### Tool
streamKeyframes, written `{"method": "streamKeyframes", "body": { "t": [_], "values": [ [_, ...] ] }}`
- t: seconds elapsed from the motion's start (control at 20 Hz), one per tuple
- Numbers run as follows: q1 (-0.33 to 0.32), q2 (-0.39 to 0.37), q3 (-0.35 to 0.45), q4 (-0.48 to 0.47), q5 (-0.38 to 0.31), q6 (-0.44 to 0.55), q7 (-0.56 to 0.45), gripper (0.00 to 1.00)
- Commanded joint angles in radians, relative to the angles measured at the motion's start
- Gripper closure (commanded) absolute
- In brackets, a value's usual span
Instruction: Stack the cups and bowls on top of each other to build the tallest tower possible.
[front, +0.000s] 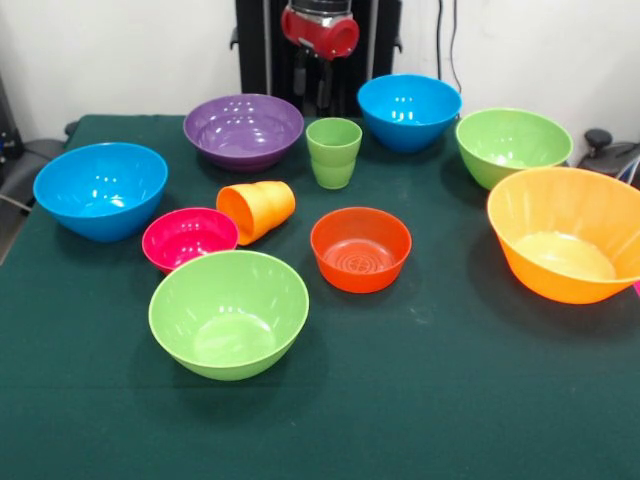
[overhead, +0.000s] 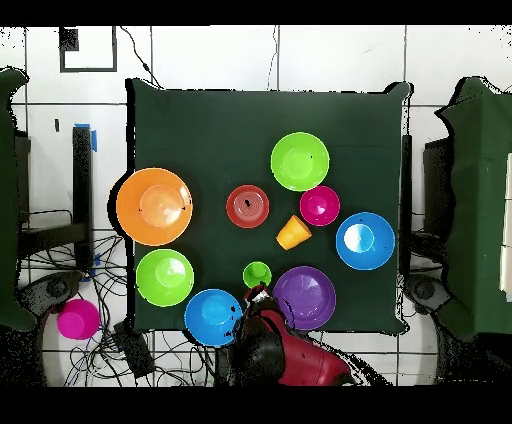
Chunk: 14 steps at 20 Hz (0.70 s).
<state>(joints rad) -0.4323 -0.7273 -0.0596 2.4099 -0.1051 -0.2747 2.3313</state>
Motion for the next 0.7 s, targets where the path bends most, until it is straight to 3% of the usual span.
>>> {"method": "streamKeyframes", "body": {
  "t": [0.05,0.7],
  "values": [
    [0.024,-0.086,0.027,0.007,0.053,0.171,0.114,0.0],
    [0.051,0.0,0.101,-0.057,0.072,0.078,0.182,0.0]
  ]
}}
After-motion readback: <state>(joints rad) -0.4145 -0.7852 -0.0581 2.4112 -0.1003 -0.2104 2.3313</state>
